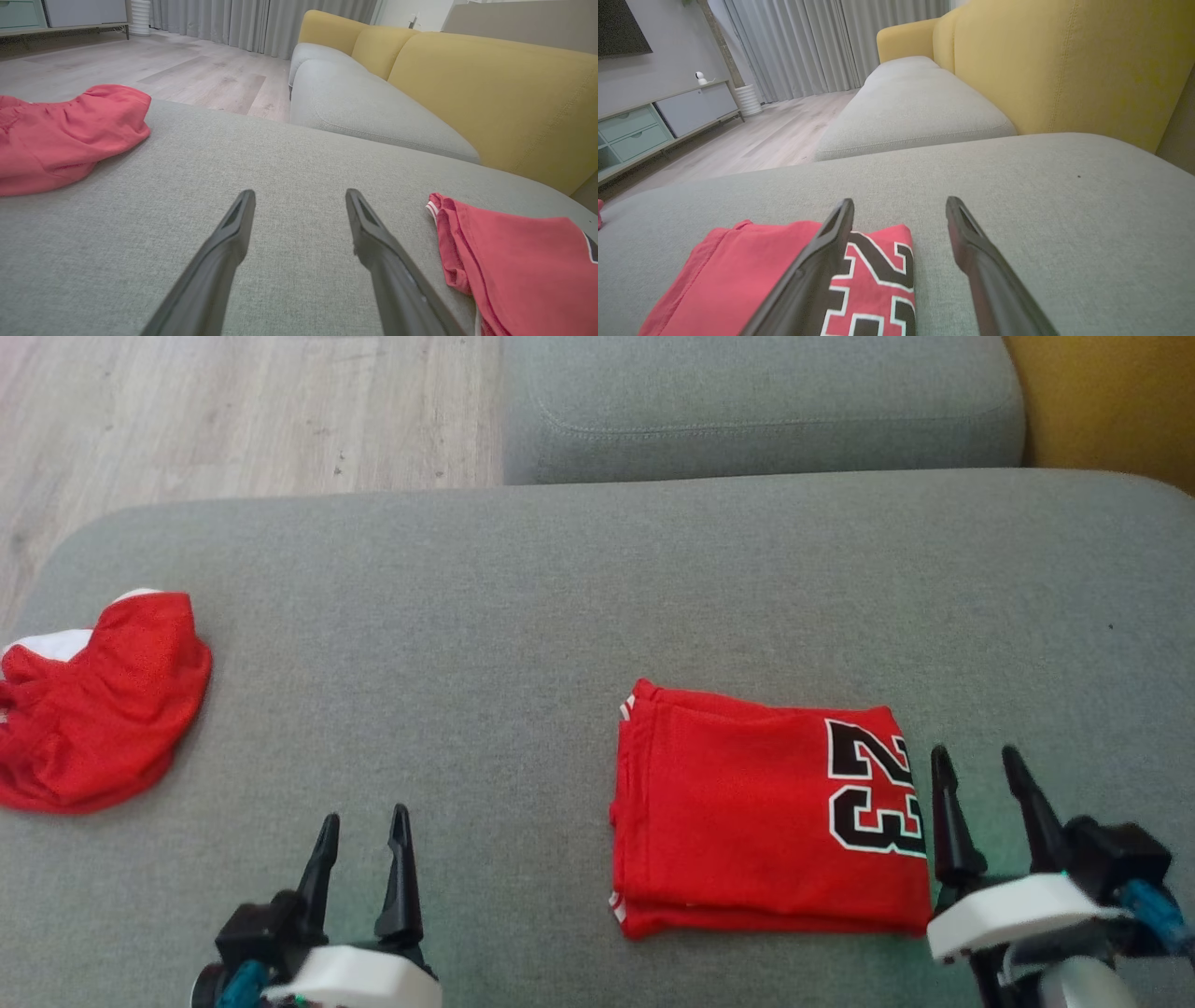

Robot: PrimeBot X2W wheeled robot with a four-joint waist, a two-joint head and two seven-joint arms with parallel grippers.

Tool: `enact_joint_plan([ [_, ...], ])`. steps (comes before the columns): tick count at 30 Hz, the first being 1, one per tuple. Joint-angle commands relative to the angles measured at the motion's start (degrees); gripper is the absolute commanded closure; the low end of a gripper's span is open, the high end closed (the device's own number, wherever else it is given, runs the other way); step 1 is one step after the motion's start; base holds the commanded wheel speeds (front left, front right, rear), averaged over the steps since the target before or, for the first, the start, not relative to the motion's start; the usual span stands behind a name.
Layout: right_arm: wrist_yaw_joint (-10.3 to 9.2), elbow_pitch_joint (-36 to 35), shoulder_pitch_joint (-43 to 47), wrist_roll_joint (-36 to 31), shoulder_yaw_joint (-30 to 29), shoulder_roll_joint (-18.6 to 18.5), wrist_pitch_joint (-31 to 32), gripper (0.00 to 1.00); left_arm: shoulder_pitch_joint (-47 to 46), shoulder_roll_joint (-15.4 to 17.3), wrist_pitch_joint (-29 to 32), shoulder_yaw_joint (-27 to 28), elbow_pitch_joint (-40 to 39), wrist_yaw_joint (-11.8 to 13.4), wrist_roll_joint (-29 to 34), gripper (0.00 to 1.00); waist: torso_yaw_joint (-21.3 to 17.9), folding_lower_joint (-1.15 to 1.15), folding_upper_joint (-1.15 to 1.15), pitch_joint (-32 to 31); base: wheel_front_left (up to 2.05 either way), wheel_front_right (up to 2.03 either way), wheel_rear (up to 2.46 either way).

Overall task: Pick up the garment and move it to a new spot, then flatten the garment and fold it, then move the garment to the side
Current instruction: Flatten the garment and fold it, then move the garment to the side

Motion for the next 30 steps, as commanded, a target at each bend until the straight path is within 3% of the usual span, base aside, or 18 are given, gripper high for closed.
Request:
enact_joint_plan([
  [1,0.37,-1.6,-0.9,0.6,1.5,-0.2,-0.9,0.0,-1.8,0.6,-0.7,2.6,-1.4,-0.2,0.6,0.0,0.1,0.01,0.0,-0.3,0.0,0.0,0.0],
  [30,0.37,-1.4,0.0,0.4,2.3,-0.2,1.1,0.0,0.0,-0.1,-0.7,3.1,-0.2,-0.7,2.0,0.0,1.2,0.01,0.0,-1.3,0.0,0.0,0.0],
])
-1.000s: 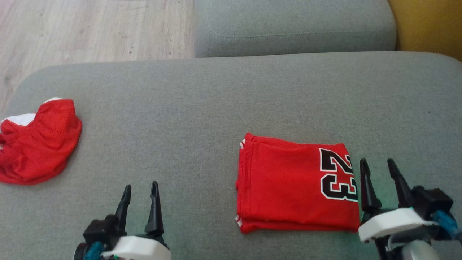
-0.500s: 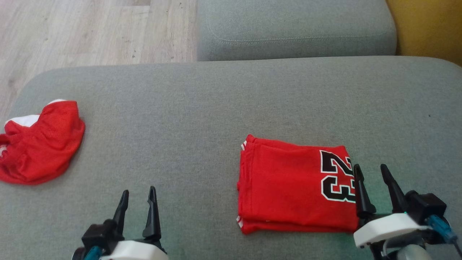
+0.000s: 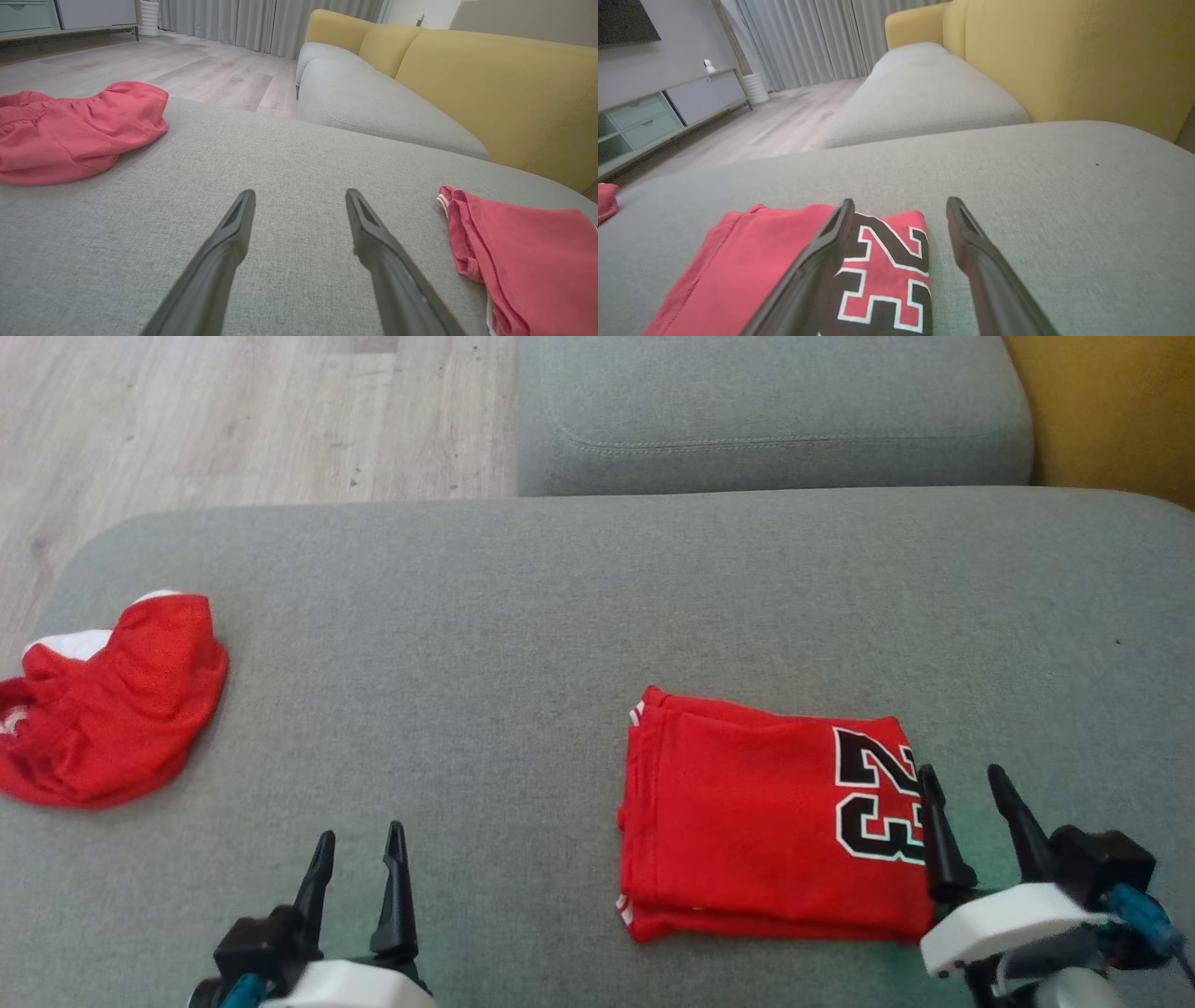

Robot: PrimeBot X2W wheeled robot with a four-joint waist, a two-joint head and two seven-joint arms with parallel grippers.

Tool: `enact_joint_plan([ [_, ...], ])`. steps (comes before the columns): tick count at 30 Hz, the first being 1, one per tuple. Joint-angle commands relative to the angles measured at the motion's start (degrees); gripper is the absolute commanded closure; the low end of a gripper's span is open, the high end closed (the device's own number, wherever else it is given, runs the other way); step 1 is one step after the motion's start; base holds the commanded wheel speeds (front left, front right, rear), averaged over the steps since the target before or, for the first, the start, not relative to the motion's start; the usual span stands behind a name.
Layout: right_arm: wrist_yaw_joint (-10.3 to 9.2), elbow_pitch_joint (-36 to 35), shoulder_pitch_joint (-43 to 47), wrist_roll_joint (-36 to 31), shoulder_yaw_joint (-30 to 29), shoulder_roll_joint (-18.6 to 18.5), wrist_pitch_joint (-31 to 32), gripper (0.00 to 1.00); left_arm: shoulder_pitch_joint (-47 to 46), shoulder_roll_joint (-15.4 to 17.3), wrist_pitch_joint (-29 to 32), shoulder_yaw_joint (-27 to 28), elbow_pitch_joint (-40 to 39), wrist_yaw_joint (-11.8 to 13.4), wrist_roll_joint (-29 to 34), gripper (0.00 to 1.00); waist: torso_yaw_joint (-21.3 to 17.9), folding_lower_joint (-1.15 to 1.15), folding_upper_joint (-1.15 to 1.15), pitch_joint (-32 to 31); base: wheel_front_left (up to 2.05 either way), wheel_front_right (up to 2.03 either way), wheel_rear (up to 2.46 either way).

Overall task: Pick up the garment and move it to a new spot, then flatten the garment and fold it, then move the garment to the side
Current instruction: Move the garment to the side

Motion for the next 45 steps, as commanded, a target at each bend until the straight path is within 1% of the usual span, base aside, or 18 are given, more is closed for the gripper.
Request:
enact_joint_plan([
  [1,0.37,-1.6,-2.0,-0.9,0.5,-0.3,1.3,0.0,-1.9,0.1,-0.7,1.6,-1.5,0.0,0.6,0.0,0.3,0.0,0.0,0.1,0.0,0.0,0.0],
  [9,0.37,1.3,-5.6,-5.1,-4.1,-0.3,14.9,0.0,-2.7,-0.3,-0.7,0.9,-1.6,-0.5,0.8,0.0,2.4,0.0,0.0,2.3,0.0,0.0,0.0],
  [15,0.37,4.8,-8.0,-3.9,-4.7,-0.3,22.8,0.0,-3.5,-1.1,-0.7,0.6,-1.0,-0.9,1.0,0.0,4.2,0.0,0.0,4.5,0.0,0.0,0.0],
  [20,0.37,6.3,-8.6,-0.6,-4.1,-0.3,27.9,0.0,-4.1,-1.6,-0.7,0.7,-0.7,-1.3,1.5,0.0,5.0,0.0,0.0,5.9,0.0,0.0,0.0],
  [21,0.37,6.3,-8.7,0.1,-4.0,-0.3,28.4,0.36,-4.2,-1.7,-0.7,0.8,-0.7,-1.3,1.6,0.0,5.1,0.0,0.0,6.1,0.0,0.0,0.0],
  [22,0.37,6.3,-8.8,0.6,-3.9,-0.3,28.8,0.55,-4.3,-1.8,-0.7,0.9,-0.8,-1.4,1.7,0.0,5.1,0.0,0.0,6.4,0.0,0.0,0.0],
  [23,0.37,6.2,-9.0,1.0,-3.7,-0.3,29.1,0.69,-4.4,-1.9,-0.7,1.0,-0.8,-1.5,1.9,0.0,5.1,0.0,0.0,6.6,0.0,0.0,0.0],
  [24,0.37,5.7,-9.5,1.4,-3.4,-0.3,28.6,1.0,-4.6,-2.0,-0.7,1.1,-1.0,-1.7,2.2,0.0,4.9,0.0,0.0,7.2,0.0,0.0,0.0],
  [27,0.37,4.3,-11.4,-0.3,-3.9,-0.3,26.7,1.0,-5.5,-1.8,-0.7,0.6,-1.3,-2.2,3.3,0.0,3.8,0.0,0.0,8.3,0.0,0.0,0.0],
  [30,0.37,3.0,-14.7,-2.3,-4.1,-0.6,24.5,1.0,-6.2,-1.6,-0.7,0.6,-2.4,-2.2,4.1,0.0,0.8,0.0,0.0,10.0,0.0,0.0,0.0],
  [32,0.37,2.2,-17.0,-3.4,-4.7,-1.5,23.5,1.0,-7.0,-1.4,-0.7,0.6,-3.2,-2.2,4.6,0.0,-1.6,0.0,0.0,11.3,0.0,0.0,0.0],
  [38,0.37,1.2,-22.7,-4.2,-7.5,-3.8,21.9,1.0,-10.1,-0.1,0.0,0.5,-5.7,-1.5,6.7,0.0,-11.4,0.0,0.0,17.1,0.0,0.0,0.0],
  [41,0.37,1.7,-24.9,-4.0,-8.7,-3.9,20.3,1.0,-11.7,0.8,1.0,0.2,-6.7,-1.4,7.5,0.0,-16.8,0.0,0.0,19.8,0.0,0.0,0.0],
  [45,0.37,3.3,-27.4,-3.3,-9.5,-3.0,18.2,1.0,-13.1,2.2,2.9,-0.2,-8.2,-1.0,8.6,0.0,-22.5,0.0,0.0,22.5,0.0,0.0,0.0],
])
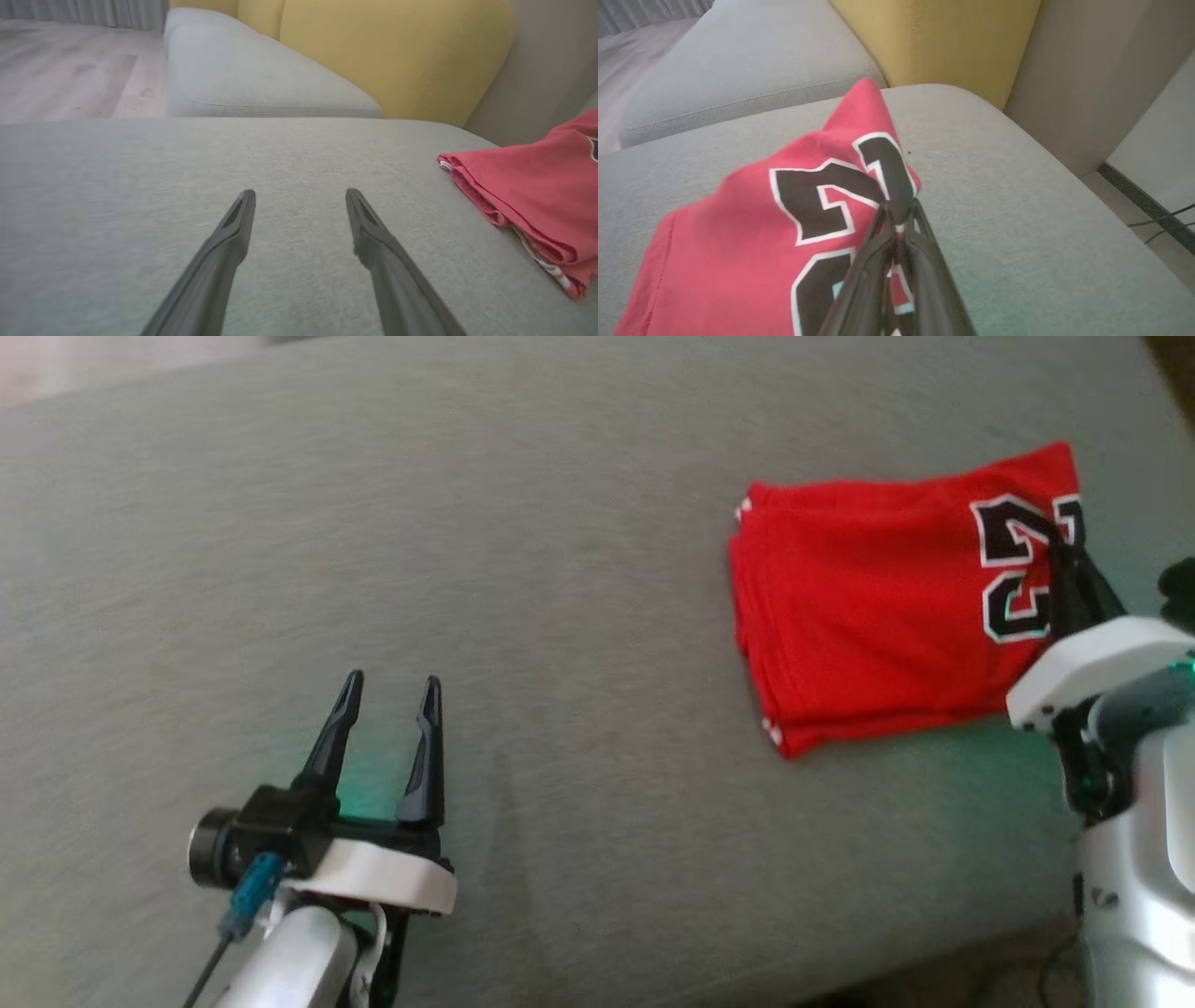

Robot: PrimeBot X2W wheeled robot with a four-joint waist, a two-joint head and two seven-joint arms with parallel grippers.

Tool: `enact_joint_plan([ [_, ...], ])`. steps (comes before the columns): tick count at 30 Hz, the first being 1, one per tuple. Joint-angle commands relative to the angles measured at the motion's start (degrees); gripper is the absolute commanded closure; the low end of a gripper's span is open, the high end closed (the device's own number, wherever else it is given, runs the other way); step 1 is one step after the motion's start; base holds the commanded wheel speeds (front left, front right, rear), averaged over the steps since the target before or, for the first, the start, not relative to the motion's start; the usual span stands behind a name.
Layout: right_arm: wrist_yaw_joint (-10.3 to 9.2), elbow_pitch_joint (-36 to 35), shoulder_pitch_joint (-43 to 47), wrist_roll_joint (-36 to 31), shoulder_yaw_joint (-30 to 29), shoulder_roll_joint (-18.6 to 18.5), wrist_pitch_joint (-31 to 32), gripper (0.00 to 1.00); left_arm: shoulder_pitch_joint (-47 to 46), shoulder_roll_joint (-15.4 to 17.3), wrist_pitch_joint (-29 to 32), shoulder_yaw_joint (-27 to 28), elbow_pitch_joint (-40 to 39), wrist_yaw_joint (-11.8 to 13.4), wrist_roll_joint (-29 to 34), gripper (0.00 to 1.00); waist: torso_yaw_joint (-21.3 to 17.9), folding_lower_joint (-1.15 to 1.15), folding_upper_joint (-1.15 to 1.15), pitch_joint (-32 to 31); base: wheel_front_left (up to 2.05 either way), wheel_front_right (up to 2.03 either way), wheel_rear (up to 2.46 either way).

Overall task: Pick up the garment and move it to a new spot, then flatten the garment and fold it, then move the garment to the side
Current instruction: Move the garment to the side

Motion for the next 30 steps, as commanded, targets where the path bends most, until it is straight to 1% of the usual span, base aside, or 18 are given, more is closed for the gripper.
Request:
enact_joint_plan([
  [1,0.37,-1.2,-3.2,0.6,0.9,0.3,-1.4,1.0,-2.2,1.6,0.6,1.4,-2.4,0.4,0.9,0.0,-8.3,-0.01,0.0,6.0,0.0,0.0,0.0],
  [4,0.37,0.6,-5.1,0.8,1.5,0.9,-3.1,1.0,-3.0,2.8,1.9,1.4,-3.6,0.6,1.5,0.0,-10.6,-0.01,0.0,7.5,0.0,0.0,0.0],
  [7,0.37,3.0,-7.7,0.9,2.0,1.3,-4.5,1.0,-3.5,3.5,2.8,1.4,-4.6,0.9,1.8,0.0,-11.3,-0.01,0.0,8.2,0.0,0.0,0.0],
  [11,0.37,5.5,-10.6,0.8,2.3,1.5,-5.5,1.0,-3.6,3.8,3.3,1.3,-5.6,1.1,1.9,0.0,-10.9,-0.01,0.0,8.6,0.0,0.0,0.0],
  [15,0.37,8.8,-15.3,0.4,2.0,0.9,-5.9,1.0,-3.6,3.8,3.5,1.2,-6.6,1.6,2.1,0.0,-9.2,-0.01,0.0,9.1,0.0,0.0,0.0],
  [20,0.37,13.3,-22.5,0.1,0.1,-1.7,-5.1,1.0,-3.9,4.5,3.6,1.7,-7.6,2.2,2.2,0.0,-6.6,-0.01,0.0,10.2,0.0,0.0,0.0],
  [25,0.37,17.8,-28.1,-1.6,-6.1,-5.5,-5.4,1.0,-4.2,5.1,3.9,2.1,-8.8,2.8,2.4,0.0,-3.6,-0.01,0.0,11.4,0.0,0.0,0.0],
  [26,0.37,19.6,-29.6,-2.4,-8.6,-7.2,-5.8,1.0,-4.3,5.2,4.1,2.1,-9.4,3.0,2.5,0.0,-2.5,-0.01,0.0,11.9,0.0,0.0,0.0],
  [28,0.37,21.6,-30.1,-4.4,-9.1,-9.5,-5.9,1.0,-4.3,5.4,4.2,2.2,-9.6,3.1,2.4,0.0,-1.7,-0.01,0.0,12.2,0.0,0.0,0.0],
  [29,0.37,22.2,-30.4,-5.6,-10.3,-10.4,-6.8,1.0,-4.2,5.5,4.2,2.2,-9.8,3.2,2.4,0.0,-1.4,-0.01,0.0,12.4,0.0,0.0,0.0],
  [30,0.37,22.9,-30.6,-6.8,-11.3,-10.7,-7.7,0.54,-4.1,5.6,4.2,2.2,-9.9,3.3,2.4,0.0,-1.2,-0.01,0.0,12.4,0.0,0.0,0.0],
])
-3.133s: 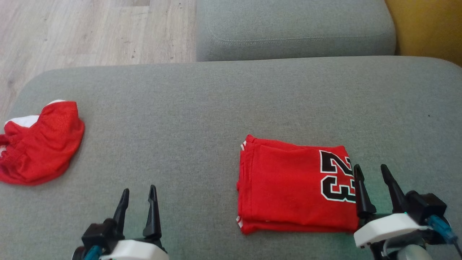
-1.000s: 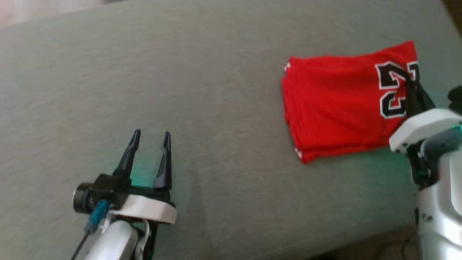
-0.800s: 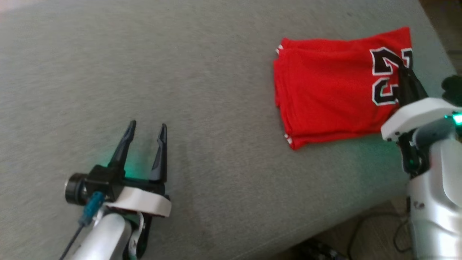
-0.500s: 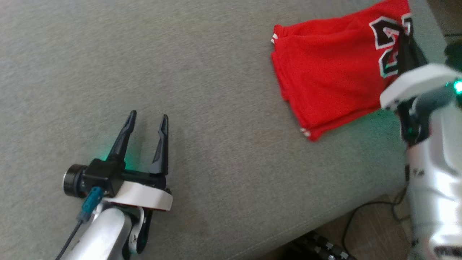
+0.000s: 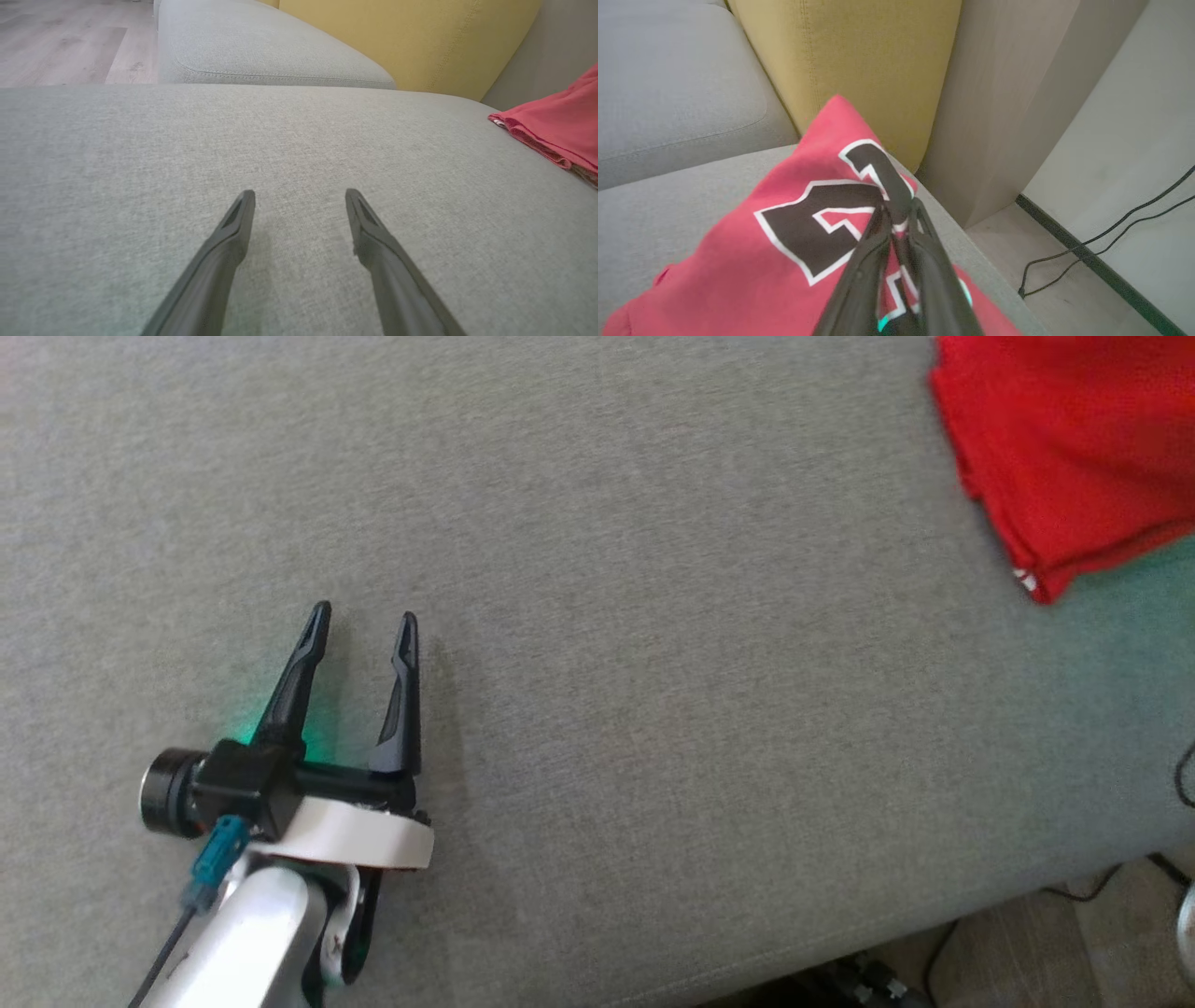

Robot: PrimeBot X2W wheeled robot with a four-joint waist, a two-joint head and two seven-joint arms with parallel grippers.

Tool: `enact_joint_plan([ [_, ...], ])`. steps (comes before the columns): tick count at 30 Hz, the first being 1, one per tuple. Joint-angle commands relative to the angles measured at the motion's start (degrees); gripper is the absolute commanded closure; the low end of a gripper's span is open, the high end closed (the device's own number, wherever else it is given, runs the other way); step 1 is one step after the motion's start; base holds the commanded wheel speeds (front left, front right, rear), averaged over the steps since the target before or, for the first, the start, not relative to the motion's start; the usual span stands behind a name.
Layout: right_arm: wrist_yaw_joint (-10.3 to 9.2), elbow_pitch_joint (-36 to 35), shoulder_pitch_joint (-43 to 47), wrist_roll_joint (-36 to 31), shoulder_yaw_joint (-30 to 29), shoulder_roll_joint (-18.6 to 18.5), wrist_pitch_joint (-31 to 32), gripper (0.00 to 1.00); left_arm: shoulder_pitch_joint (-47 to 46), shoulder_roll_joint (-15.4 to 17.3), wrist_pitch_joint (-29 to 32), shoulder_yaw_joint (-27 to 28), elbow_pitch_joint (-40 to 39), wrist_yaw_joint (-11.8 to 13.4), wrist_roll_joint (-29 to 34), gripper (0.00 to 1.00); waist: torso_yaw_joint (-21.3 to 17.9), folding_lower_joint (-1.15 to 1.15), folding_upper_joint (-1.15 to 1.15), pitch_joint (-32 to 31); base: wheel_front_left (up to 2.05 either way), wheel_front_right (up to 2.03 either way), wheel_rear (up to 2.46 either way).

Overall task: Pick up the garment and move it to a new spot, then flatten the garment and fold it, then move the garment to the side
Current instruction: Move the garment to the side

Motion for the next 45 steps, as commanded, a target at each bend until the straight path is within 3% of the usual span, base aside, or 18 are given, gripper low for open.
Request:
enact_joint_plan([
  [1,0.37,-1.3,-1.8,-1.1,0.1,-1.3,-1.0,0.0,-1.0,1.2,0.2,1.9,-1.4,0.4,0.4,0.0,0.6,0.0,0.0,0.3,0.0,0.0,0.0],
  [9,0.37,1.5,-1.9,-3.4,-2.0,0.6,-7.2,0.0,-0.2,0.5,-0.7,1.6,-0.7,0.5,-0.3,0.0,1.9,0.0,0.0,-2.1,0.0,0.0,0.0],
  [25,0.37,-7.6,10.1,-0.9,11.8,7.4,-12.9,0.0,4.1,-2.0,-5.6,5.2,5.5,0.8,-5.3,0.0,10.6,0.0,0.0,-18.7,0.0,0.0,0.0],
  [34,0.37,-22.7,31.6,1.2,16.6,11.6,-13.4,0.0,11.8,-2.8,-7.0,8.0,9.4,1.1,-7.6,0.0,15.5,0.0,0.0,-26.0,0.0,0.0,0.0],
  [45,0.37,-34.0,51.1,9.1,22.1,12.2,-12.7,0.0,15.7,-4.7,-7.3,6.9,11.3,-0.2,-7.5,0.0,16.6,0.0,0.0,-29.2,0.0,0.0,0.0],
])
